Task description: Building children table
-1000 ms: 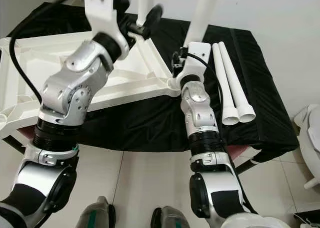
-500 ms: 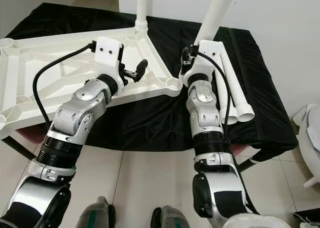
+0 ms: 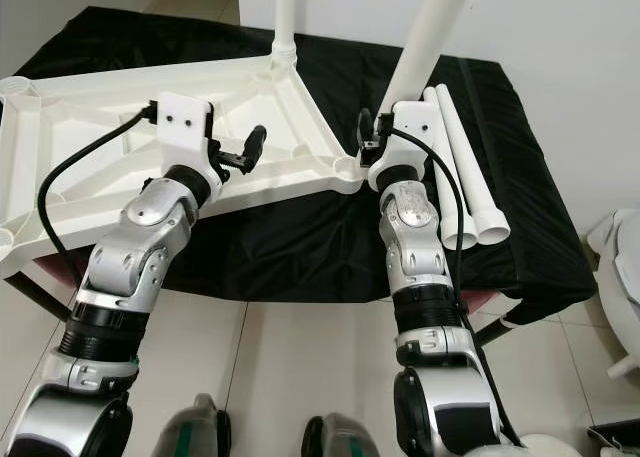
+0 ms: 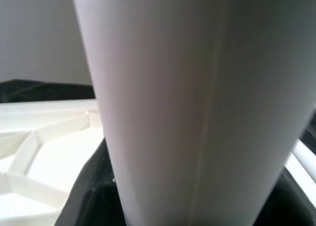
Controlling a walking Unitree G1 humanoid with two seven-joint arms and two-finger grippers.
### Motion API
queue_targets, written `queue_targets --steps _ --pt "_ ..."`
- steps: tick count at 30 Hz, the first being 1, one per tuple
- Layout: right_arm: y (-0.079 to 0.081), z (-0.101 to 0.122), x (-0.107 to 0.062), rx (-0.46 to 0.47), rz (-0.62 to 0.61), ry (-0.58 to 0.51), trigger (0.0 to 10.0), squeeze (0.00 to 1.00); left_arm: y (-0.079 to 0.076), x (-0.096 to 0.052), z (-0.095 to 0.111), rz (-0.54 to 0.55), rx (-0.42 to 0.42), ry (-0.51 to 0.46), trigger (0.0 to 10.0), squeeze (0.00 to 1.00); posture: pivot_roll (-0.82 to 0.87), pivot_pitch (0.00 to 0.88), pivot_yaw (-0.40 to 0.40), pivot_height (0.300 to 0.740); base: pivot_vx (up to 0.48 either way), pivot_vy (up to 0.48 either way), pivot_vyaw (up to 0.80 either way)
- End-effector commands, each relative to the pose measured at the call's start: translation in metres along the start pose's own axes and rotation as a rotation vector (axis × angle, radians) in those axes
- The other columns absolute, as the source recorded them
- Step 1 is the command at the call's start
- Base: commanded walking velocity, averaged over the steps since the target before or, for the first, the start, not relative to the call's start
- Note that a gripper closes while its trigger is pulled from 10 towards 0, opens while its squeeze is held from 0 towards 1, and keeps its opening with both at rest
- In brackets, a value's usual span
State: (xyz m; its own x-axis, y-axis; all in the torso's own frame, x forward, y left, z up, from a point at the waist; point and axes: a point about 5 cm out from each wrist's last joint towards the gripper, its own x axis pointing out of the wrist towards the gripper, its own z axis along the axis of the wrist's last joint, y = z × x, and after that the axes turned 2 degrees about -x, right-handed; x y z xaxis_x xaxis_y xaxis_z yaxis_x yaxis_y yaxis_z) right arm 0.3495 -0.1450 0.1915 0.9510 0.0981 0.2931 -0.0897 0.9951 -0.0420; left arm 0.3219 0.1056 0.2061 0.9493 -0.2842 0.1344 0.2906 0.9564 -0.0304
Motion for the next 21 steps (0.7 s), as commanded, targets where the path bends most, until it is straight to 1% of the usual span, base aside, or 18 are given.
queue_targets --steps 1,2,4,5,7,8,10,18,20,21 --pt "-0.006 0.001 -0.005 -0.016 0.007 -0.02 10.0 0.0 0.017 -0.008 0.003 0.156 0.013 -0.042 10.0 0.0 0.03 0.0 -0.05 0.74 0.0 0.0 0.0" --pt "-0.006 0.001 -0.005 -0.016 0.007 -0.02 10.0 0.0 0.017 -0.008 0.003 0.156 0.013 -0.042 10.0 0.0 0.03 0.0 -0.05 0.74 0.0 0.0 0.0" --pt "-0.008 -0.002 -0.01 -0.015 0.009 -0.018 10.0 0.0 0.031 -0.017 0.001 0.215 0.062 -0.052 10.0 0.0 0.04 0.0 -0.05 0.74 0.0 0.0 0.0" --pt "-0.008 -0.002 -0.01 -0.015 0.009 -0.018 10.0 0.0 0.031 -0.017 0.001 0.215 0.062 -0.052 10.0 0.0 0.04 0.0 -0.05 0.74 0.0 0.0 0.0" --pt "-0.008 -0.003 -0.01 -0.013 0.007 -0.018 10.0 0.0 0.037 -0.023 -0.001 0.244 0.07 -0.053 10.0 0.0 0.04 0.0 -0.053 0.74 0.0 0.0 0.0" --pt "-0.008 -0.003 -0.01 -0.013 0.007 -0.018 10.0 0.0 0.037 -0.023 -0.001 0.244 0.07 -0.053 10.0 0.0 0.04 0.0 -0.053 0.74 0.0 0.0 0.0" --pt "-0.007 -0.003 -0.011 -0.01 0.014 -0.021 10.0 0.0 0.039 -0.027 -0.001 0.256 0.065 -0.067 10.0 0.0 0.04 0.0 -0.053 0.74 0.0 0.0 0.0" --pt "-0.003 -0.004 -0.014 0.004 0.032 -0.025 10.0 0.0 0.041 -0.032 -0.003 0.271 0.065 -0.066 10.0 0.0 0.05 0.0 -0.054 0.74 0.0 0.0 0.0" --pt "0.001 -0.005 -0.015 0.012 0.046 -0.023 10.0 0.0 0.046 -0.036 -0.005 0.282 0.055 -0.057 10.0 0.0 0.05 0.0 -0.052 0.74 0.0 0.0 0.0" --pt "0.001 -0.005 -0.015 0.012 0.046 -0.023 10.0 0.0 0.046 -0.036 -0.005 0.282 0.055 -0.057 10.0 0.0 0.05 0.0 -0.052 0.74 0.0 0.0 0.0"
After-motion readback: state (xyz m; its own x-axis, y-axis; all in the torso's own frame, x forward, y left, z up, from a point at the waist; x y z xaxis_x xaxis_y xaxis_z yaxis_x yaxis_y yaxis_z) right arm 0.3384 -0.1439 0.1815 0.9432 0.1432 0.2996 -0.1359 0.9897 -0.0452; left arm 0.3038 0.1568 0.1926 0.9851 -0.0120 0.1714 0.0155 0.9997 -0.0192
